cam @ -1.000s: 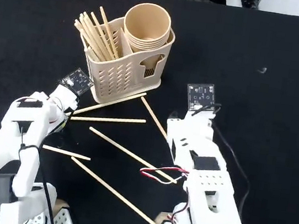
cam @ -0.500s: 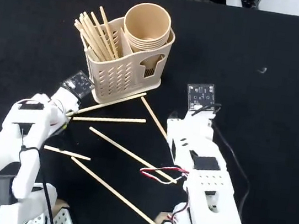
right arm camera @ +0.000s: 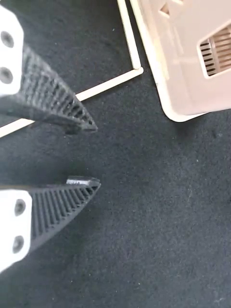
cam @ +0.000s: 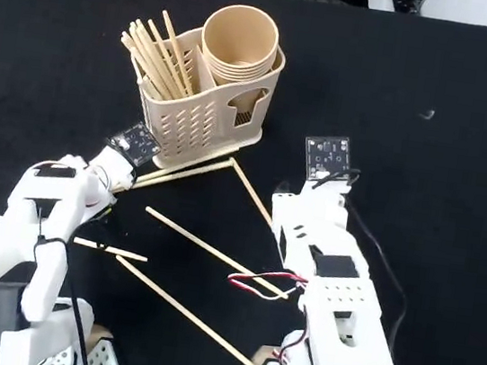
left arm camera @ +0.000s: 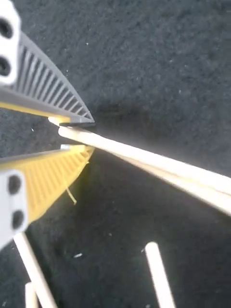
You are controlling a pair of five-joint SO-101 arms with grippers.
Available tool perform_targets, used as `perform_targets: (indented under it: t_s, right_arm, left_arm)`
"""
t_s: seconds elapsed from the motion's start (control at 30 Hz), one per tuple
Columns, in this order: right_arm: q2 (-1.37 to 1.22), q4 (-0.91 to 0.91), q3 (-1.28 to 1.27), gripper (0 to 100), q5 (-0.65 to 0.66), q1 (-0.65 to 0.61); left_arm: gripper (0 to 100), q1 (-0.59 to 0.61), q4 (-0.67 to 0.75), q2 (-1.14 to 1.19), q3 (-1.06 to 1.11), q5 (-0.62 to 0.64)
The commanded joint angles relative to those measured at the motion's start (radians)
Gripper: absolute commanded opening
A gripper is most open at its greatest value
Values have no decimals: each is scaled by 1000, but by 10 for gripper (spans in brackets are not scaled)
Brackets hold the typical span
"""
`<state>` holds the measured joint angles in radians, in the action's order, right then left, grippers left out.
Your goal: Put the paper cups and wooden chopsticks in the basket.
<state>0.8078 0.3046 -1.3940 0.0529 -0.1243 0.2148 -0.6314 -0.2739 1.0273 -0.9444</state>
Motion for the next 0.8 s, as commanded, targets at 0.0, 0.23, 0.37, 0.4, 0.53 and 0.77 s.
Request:
perform_targets:
  t_s: [0.0,0.23,0.37,0.4,0.53,0.77]
  right_arm:
    - [30,-26,8,152,-8,17]
    - [30,-26,8,152,-8,17]
    - [30,-26,8,152,-8,17]
    - [30,-26,8,152,-8,17]
    - [30,-26,8,152,-8,17]
    - [30,-26,8,152,-8,17]
  left_arm:
    - [85,-21,-64,3,7,-49]
    - [28,-21,-69,3,8,-54]
    - [29,-21,-69,3,10,-54]
    - [29,-21,-69,3,12,-54]
    - [29,-21,-71,2,16,-77]
    - [29,-50,-285,-173,15,-161]
